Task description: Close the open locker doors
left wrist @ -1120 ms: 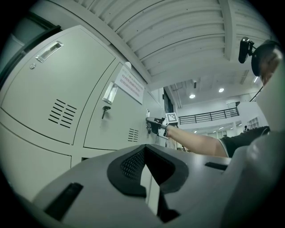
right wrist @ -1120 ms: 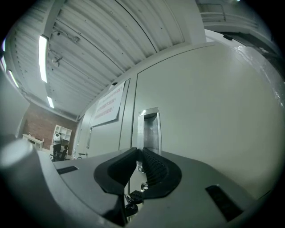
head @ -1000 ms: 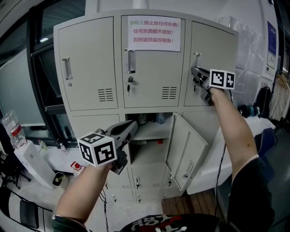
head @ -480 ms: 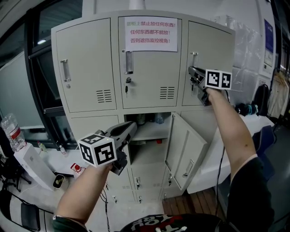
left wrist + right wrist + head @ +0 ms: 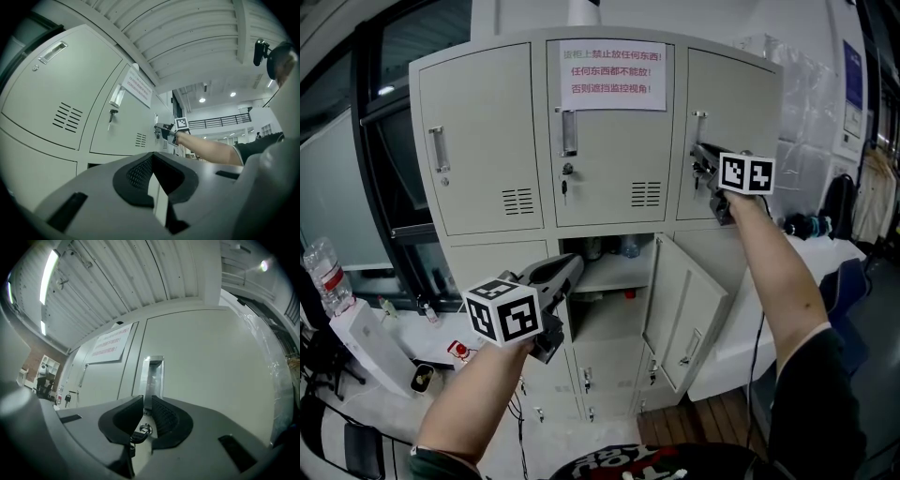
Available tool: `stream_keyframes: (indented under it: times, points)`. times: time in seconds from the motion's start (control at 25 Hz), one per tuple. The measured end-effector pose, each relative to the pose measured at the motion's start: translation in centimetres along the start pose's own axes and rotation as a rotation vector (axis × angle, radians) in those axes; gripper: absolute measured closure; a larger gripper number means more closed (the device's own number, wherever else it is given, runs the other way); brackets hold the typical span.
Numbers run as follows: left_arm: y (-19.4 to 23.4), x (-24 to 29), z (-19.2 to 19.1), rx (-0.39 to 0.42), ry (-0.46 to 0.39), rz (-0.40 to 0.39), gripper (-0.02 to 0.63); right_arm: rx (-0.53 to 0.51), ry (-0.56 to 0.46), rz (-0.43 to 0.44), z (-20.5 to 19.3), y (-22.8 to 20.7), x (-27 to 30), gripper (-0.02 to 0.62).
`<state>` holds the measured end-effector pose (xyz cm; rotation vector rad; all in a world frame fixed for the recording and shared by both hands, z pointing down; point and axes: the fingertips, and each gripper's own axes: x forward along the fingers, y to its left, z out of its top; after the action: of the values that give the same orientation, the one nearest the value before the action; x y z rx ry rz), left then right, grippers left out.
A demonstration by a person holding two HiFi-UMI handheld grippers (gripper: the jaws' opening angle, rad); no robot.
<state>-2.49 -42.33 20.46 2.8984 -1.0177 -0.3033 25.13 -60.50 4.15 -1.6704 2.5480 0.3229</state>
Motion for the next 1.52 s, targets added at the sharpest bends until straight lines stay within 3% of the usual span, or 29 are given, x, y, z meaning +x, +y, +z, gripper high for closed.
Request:
stream_keyframes:
  times: [0.36,0.6,0.96,1.52]
  points:
    - [0.5,0.0,0.1,0.007,0.003,0.007,0.598,0.035,-0.036,-0.012,0.1,-1.1,-3.8,0.523]
    - [0.4,0.4,0.4,0.022,0.001,0.007,0.598,0.013,-0.014,0.018,-0.9,0.8,-8.5,0.523]
    - [-0.4,1.0,0.6,0.034,-0.007,-0.009,0.598,-0.028,0.062,0.085,-5.1,4.6,-14.7,0.523]
    - [-2.6,1.1,-0.8,0.024,0.008,-0.024,0.598,0.056,0.094,0.130,-9.1,3.9,-19.1,0.523]
